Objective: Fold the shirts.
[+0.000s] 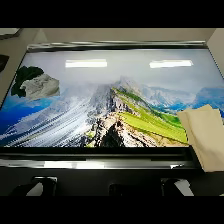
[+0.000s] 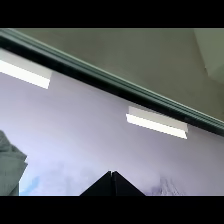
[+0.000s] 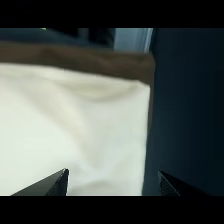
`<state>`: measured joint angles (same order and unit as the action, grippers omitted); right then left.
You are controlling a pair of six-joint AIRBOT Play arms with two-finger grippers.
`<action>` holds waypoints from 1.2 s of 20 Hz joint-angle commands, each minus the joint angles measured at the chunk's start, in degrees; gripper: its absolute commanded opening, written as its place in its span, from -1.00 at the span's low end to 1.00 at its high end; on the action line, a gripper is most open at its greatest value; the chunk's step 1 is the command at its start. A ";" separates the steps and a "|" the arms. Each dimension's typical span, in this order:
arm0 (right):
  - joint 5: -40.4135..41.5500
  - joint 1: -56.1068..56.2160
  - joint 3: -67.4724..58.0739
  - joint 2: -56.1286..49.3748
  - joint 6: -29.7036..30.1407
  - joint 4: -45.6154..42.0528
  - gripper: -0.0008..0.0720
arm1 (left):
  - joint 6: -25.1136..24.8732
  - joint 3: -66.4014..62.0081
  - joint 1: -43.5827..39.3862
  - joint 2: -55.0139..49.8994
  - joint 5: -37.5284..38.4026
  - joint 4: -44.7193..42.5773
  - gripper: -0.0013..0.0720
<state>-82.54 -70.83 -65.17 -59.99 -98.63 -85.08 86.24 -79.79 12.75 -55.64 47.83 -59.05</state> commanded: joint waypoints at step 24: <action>6.12 75.78 -3.56 -12.37 -4.09 7.48 0.76 | 9.40 13.99 -23.08 -18.03 22.80 -30.47 0.99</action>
<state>-75.92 4.25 -68.95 -71.94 -102.48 -76.77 95.55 -66.65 -10.31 -73.95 71.42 -90.37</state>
